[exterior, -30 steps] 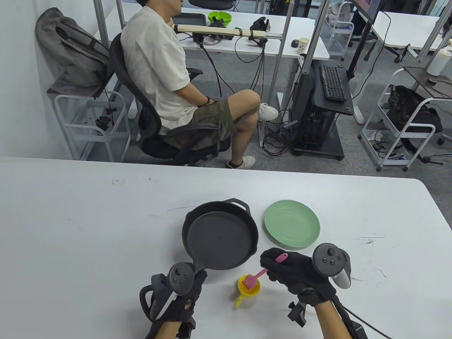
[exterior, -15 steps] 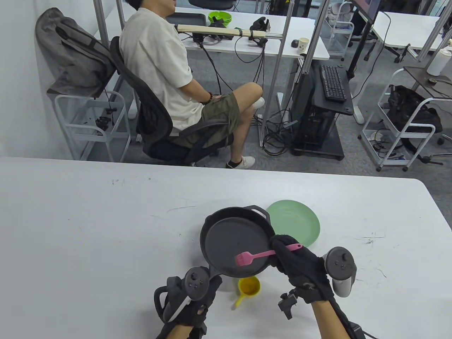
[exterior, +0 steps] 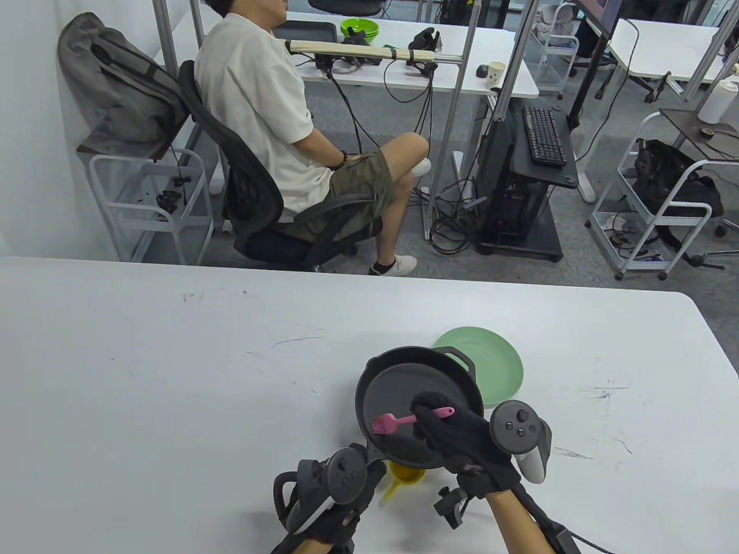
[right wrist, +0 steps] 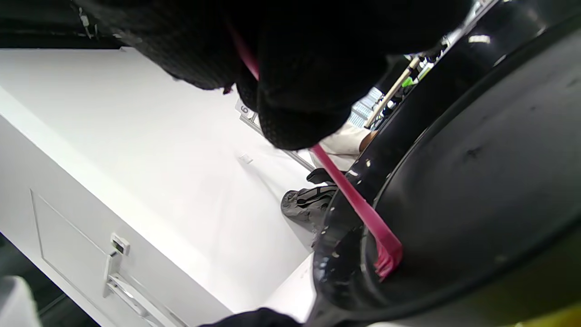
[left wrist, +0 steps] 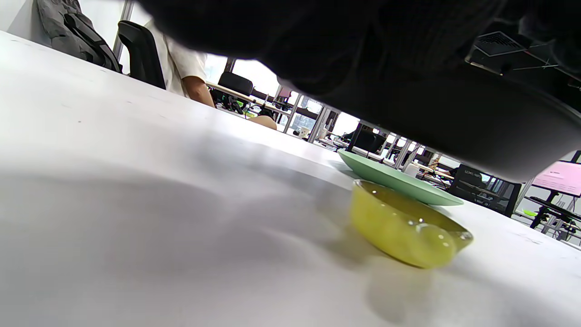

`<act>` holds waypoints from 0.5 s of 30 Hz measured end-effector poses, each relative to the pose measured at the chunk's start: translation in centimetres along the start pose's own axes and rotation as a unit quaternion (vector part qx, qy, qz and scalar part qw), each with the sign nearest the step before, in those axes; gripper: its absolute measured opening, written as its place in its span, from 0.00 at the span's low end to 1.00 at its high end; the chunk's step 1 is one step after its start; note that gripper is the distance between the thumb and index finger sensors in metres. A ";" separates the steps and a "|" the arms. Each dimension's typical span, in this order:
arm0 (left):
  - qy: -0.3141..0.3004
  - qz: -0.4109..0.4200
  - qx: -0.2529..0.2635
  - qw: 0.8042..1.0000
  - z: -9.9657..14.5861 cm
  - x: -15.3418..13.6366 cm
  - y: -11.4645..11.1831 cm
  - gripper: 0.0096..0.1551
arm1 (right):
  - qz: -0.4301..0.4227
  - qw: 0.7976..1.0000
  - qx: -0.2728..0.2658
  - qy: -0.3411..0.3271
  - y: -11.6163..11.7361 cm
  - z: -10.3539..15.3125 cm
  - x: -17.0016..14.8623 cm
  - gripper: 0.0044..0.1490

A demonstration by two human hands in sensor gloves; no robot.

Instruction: Brush oil on frying pan surface

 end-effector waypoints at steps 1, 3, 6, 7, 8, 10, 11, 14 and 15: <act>0.000 -0.001 0.001 1.000 0.0 0.0 0.0 0.34 | 0.017 1.000 -0.003 0.008 -0.2 0.0 -0.1 0.27; 0.001 0.001 0.000 1.000 0.0 -0.1 0.1 0.34 | 0.027 0.999 -0.011 0.012 -0.7 0.1 -0.2 0.27; 0.003 -0.001 0.001 1.000 0.0 -0.3 0.1 0.34 | 0.033 0.999 -0.017 0.029 -1.6 0.2 -0.6 0.27; 0.003 -0.002 0.001 1.000 0.0 -0.3 0.2 0.34 | 0.037 0.999 -0.020 0.032 -1.9 0.3 -0.7 0.27; 0.004 -0.003 0.002 1.000 0.0 -0.3 0.2 0.34 | 0.042 0.998 -0.025 0.037 -2.2 0.4 -0.8 0.27; 0.004 -0.004 0.002 1.000 0.0 -0.3 0.2 0.34 | 0.053 0.997 -0.031 0.045 -2.8 0.5 -1.1 0.27; 0.004 -0.004 0.001 1.000 0.0 -0.4 0.2 0.34 | 0.056 0.996 -0.034 0.052 -3.2 0.5 -1.2 0.27; 0.005 -0.003 -0.001 1.000 0.0 -0.5 0.3 0.34 | 0.066 0.995 -0.041 0.067 -4.0 0.7 -1.6 0.27; 0.006 -0.004 -0.001 1.000 0.0 -0.5 0.3 0.34 | 0.070 0.994 -0.042 0.070 -4.1 0.7 -1.6 0.27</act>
Point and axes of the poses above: the tracker on the back of each hand, its own x axis roughly to the thumb side, its own z axis roughly from the fingertips to the wrist, y = z × x, the point moved 1 cm from there along -z, roughly from the wrist to the fingertips, and after that the axes turned 5 degrees about x, right-handed, at the moved point
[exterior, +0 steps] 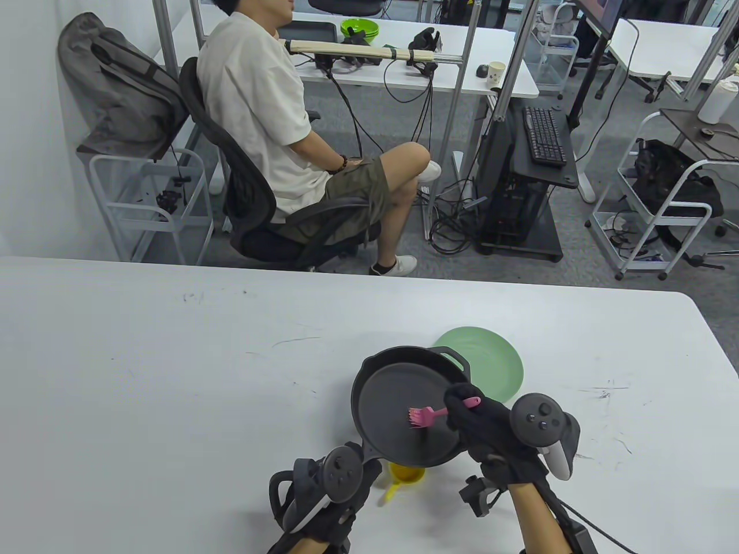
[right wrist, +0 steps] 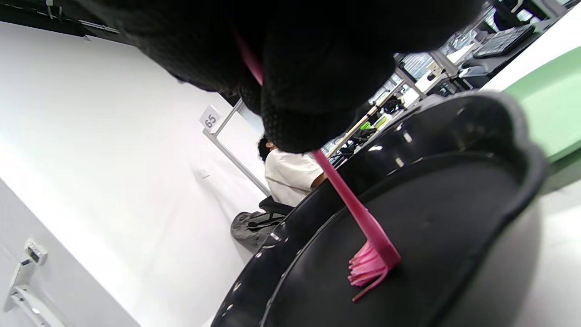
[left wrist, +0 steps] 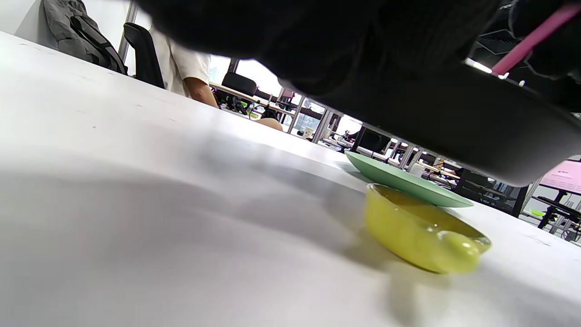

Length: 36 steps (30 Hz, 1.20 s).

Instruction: Brush oil on frying pan surface

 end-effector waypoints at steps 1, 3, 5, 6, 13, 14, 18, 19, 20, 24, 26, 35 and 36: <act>0.001 -0.001 0.000 1.000 0.0 -0.1 0.0 0.34 | 0.009 1.000 -0.001 0.007 -0.2 0.0 -0.1 0.27; 0.002 -0.005 0.001 1.000 0.0 -0.2 0.1 0.34 | 0.028 0.999 -0.010 0.014 -0.6 0.1 -0.2 0.27; 0.003 -0.009 0.003 1.000 0.0 -0.3 0.2 0.34 | 0.050 0.998 -0.016 0.020 -0.8 0.2 -0.3 0.26; 0.004 -0.011 0.005 1.000 0.0 -0.3 0.2 0.34 | 0.067 0.997 -0.020 0.021 -1.0 0.2 -0.2 0.26; 0.005 -0.024 0.013 1.000 0.0 -0.2 0.4 0.34 | 0.134 0.989 -0.055 -0.009 -1.7 1.0 1.5 0.26; 0.004 -0.026 0.014 1.000 0.0 -0.2 0.5 0.34 | 0.143 0.988 -0.060 -0.013 -1.7 1.1 1.7 0.25; 0.001 -0.026 0.012 1.000 0.0 -0.2 0.4 0.34 | 0.188 0.980 -0.056 -0.023 -0.9 1.0 2.1 0.24; 0.000 -0.027 0.012 1.000 0.0 -0.2 0.4 0.34 | 0.187 0.981 -0.048 -0.023 -0.5 0.9 2.0 0.24; -0.001 -0.030 0.011 0.999 0.0 -0.1 0.3 0.34 | 0.177 0.983 -0.034 -0.028 -0.1 0.7 1.9 0.24; -0.004 -0.009 -0.002 1.000 0.0 0.2 0.1 0.34 | 0.057 0.997 0.033 -0.040 1.6 0.3 1.7 0.25; -0.009 -0.020 0.001 1.000 0.1 0.4 0.1 0.34 | 0.028 0.997 0.046 -0.050 2.2 0.1 1.8 0.25; -0.015 -0.018 0.001 1.000 0.2 0.8 0.0 0.34 | -0.066 0.990 0.092 -0.079 4.9 0.0 2.5 0.26; -0.013 -0.015 0.000 1.000 0.1 0.7 0.0 0.34 | -0.076 0.990 0.094 -0.077 5.0 0.0 2.4 0.26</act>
Point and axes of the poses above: the tracker on the back of each hand, its own x axis roughly to the thumb side, its own z axis roughly from the fingertips to the wrist, y = z × x, the point moved 1 cm from there along -z, roughly from the wrist to the fingertips, and after that the axes turned 5 degrees about x, right-handed, at the moved point
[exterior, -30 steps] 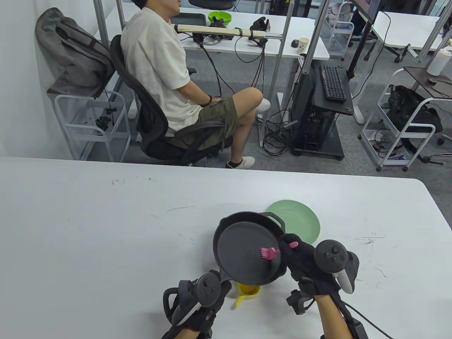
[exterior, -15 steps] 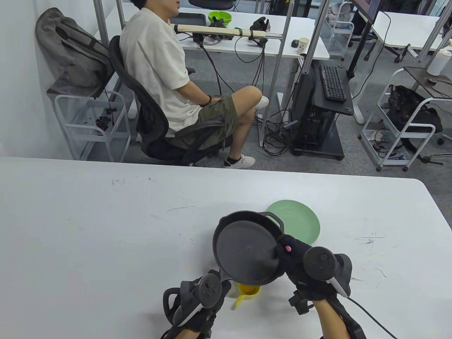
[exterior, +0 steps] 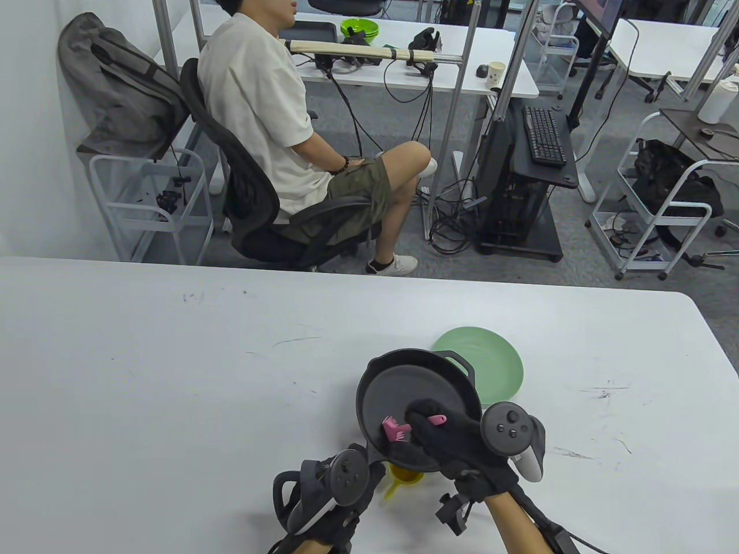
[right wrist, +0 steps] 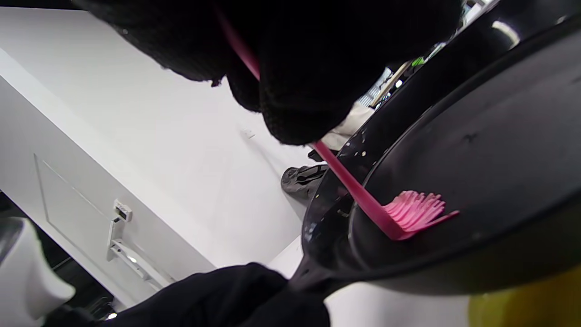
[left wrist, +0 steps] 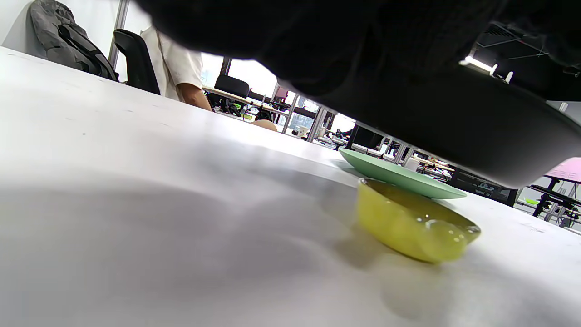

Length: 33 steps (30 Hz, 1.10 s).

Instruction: Brush oil on frying pan surface

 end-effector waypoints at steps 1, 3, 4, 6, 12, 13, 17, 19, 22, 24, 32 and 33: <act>0.002 0.002 0.000 1.000 0.0 0.0 0.0 0.34 | -0.009 1.000 -0.009 -0.001 -0.1 0.0 0.0 0.26; 0.003 0.001 0.001 1.000 0.0 -0.1 0.0 0.34 | -0.015 1.000 -0.019 -0.005 -0.3 0.1 0.0 0.26; 0.004 -0.001 0.002 1.000 0.0 -0.1 0.0 0.34 | -0.023 0.999 -0.022 -0.009 -0.4 0.2 0.0 0.27; 0.004 0.000 0.001 1.000 0.0 -0.2 0.1 0.34 | -0.046 0.999 -0.016 -0.012 -0.5 0.2 0.0 0.27; 0.002 -0.001 0.003 1.000 0.0 -0.1 0.1 0.34 | -0.074 0.997 0.016 -0.003 0.2 0.0 -0.1 0.28; 0.003 -0.001 0.004 1.000 0.0 -0.1 0.1 0.34 | -0.071 0.997 0.008 0.002 0.1 0.0 -0.2 0.28; 0.008 0.003 0.004 1.000 0.0 -0.4 0.1 0.34 | 0.001 0.999 -0.020 0.034 -1.1 0.2 -0.5 0.28; 0.008 0.005 0.002 1.000 0.0 -0.4 0.1 0.34 | 0.012 0.998 -0.032 0.046 -1.9 0.4 -0.6 0.28; 0.008 0.000 0.001 1.000 0.0 -0.4 0.1 0.35 | 0.036 0.996 -0.042 0.067 -2.9 0.7 -0.8 0.27; 0.009 -0.001 0.002 1.000 0.0 -0.5 0.2 0.34 | 0.060 0.994 -0.050 0.082 -3.8 1.0 -0.9 0.27; 0.012 -0.006 0.004 1.000 0.0 -0.6 0.2 0.34 | 0.142 0.978 -0.084 0.126 -5.9 1.7 -1.1 0.27; 0.013 -0.005 0.003 1.000 0.0 -0.6 0.3 0.34 | 0.163 0.974 -0.090 0.129 -6.0 1.9 -0.9 0.27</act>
Point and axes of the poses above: the tracker on the back of each hand, its own x axis roughly to the thumb side, its own z axis roughly from the fingertips to the wrist, y = z × x, the point moved 1 cm from there along -z, roughly from the wrist to the fingertips, and after that the axes turned 5 degrees about x, right-handed, at the moved point
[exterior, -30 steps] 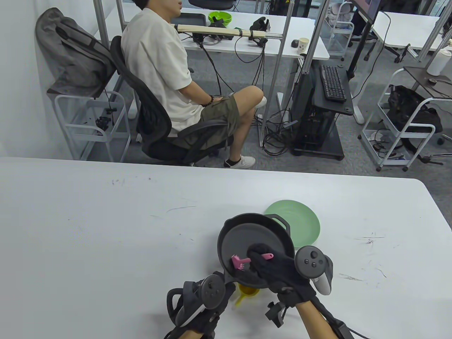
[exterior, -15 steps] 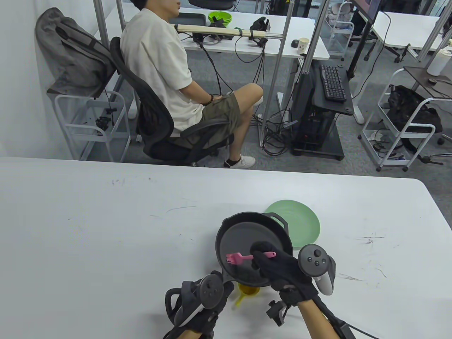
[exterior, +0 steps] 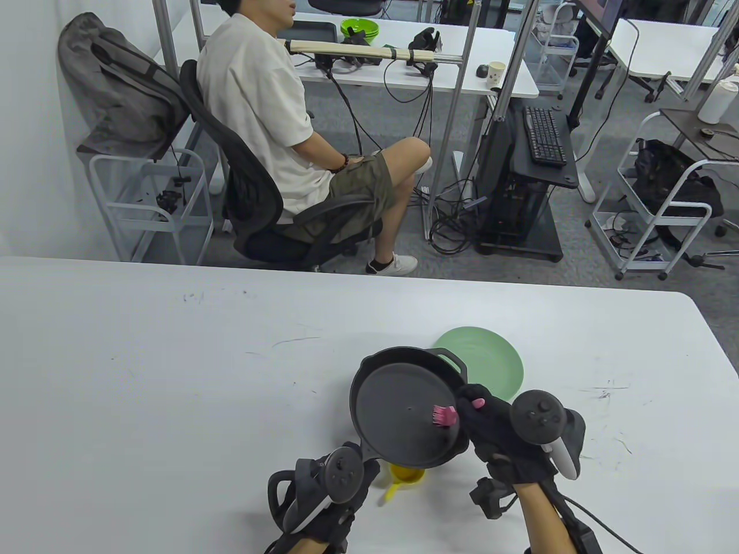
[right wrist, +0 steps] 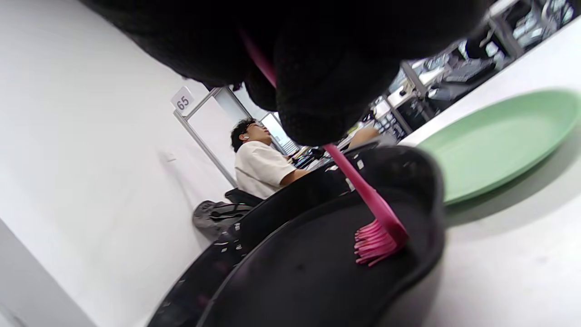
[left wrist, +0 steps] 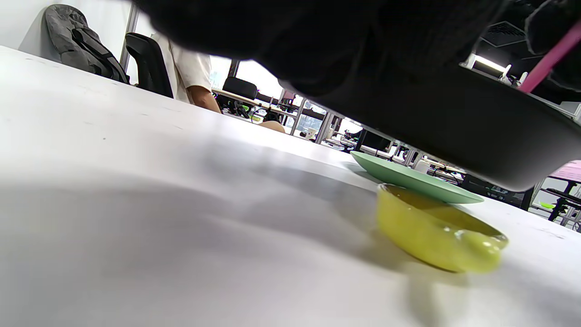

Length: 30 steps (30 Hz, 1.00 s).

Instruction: Brush oil on frying pan surface

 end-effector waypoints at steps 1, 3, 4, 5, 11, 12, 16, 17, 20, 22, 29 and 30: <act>0.002 0.002 -0.001 1.000 0.0 -0.1 0.0 0.34 | 0.012 1.000 -0.010 0.001 -0.2 0.2 0.2 0.27; 0.005 0.013 -0.001 1.000 0.0 -0.2 0.1 0.34 | 0.027 0.999 -0.038 -0.018 -0.7 0.6 0.9 0.26; 0.006 0.018 -0.001 1.000 0.0 -0.3 0.2 0.34 | 0.034 0.998 -0.046 -0.020 -0.8 0.8 1.2 0.26; 0.006 0.016 0.000 1.000 0.0 -0.3 0.3 0.34 | 0.053 0.997 -0.053 -0.029 -0.8 0.9 1.6 0.26; 0.004 0.017 0.000 1.000 0.0 -0.3 0.3 0.34 | -0.022 0.997 0.017 -0.069 1.4 0.5 2.2 0.25; 0.003 0.024 -0.003 1.000 0.0 -0.2 0.2 0.34 | -0.052 0.996 0.030 -0.073 1.8 0.4 2.2 0.25; -0.005 0.018 -0.008 1.000 0.0 0.4 0.1 0.34 | -0.114 0.986 0.073 -0.097 3.8 0.1 3.0 0.25; -0.006 0.020 -0.010 1.000 0.0 0.5 0.1 0.34 | -0.115 0.985 0.075 -0.103 4.1 0.1 3.2 0.26; -0.011 0.012 -0.009 1.000 0.1 0.7 0.0 0.34 | -0.127 0.980 0.087 -0.123 4.9 -0.1 3.5 0.26; -0.011 0.025 -0.011 1.000 0.1 0.7 -0.1 0.34 | -0.172 0.970 0.114 -0.130 5.5 -0.2 3.6 0.26; -0.012 0.014 -0.004 1.000 0.1 0.7 -0.1 0.34 | -0.237 0.955 0.134 -0.117 5.8 -0.3 3.3 0.29; -0.009 0.016 -0.006 1.000 0.1 0.6 -0.1 0.34 | -0.230 0.958 0.125 -0.114 5.6 -0.3 3.2 0.29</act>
Point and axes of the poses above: the tracker on the back of each hand, its own x axis roughly to the thumb side, its own z axis roughly from the fingertips to the wrist, y = z × x, the point moved 1 cm from there along -z, roughly from the wrist to the fingertips, and after that the axes turned 5 degrees about x, right-handed, at the moved point
